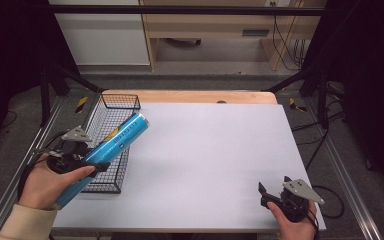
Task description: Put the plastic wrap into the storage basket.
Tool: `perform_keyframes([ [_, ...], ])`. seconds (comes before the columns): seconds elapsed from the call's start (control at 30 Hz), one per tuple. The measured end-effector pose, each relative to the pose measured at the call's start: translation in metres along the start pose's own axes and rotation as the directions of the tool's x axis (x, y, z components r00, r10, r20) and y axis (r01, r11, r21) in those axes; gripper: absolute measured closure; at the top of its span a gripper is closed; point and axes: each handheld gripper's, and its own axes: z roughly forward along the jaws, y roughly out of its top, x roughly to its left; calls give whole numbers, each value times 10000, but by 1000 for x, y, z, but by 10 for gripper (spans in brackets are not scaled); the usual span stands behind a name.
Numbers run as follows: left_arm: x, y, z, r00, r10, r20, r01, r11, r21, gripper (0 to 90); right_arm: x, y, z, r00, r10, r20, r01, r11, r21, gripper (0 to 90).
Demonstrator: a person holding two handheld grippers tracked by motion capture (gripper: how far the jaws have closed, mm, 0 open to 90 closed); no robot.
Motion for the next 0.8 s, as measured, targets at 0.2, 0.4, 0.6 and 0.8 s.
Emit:
perform_keyframes([
  [0.2,6,1,2,9987,-146,-495,153,9998,134,322,0,0,0,10000,10,15,-10,10000,9,133],
  [0.4,12,-2,3,9958,-372,-834,391,9990,216,322,1,0,2,10000,-8,-12,8,10000,32,133],
  [0.6,14,-4,3,9907,-494,-1268,540,9980,329,322,0,1,2,9999,36,-104,-36,10000,2,133],
  [0.8,16,-7,2,9879,-759,-1350,816,9960,369,322,1,1,2,9999,8,-121,-8,10000,4,133],
])
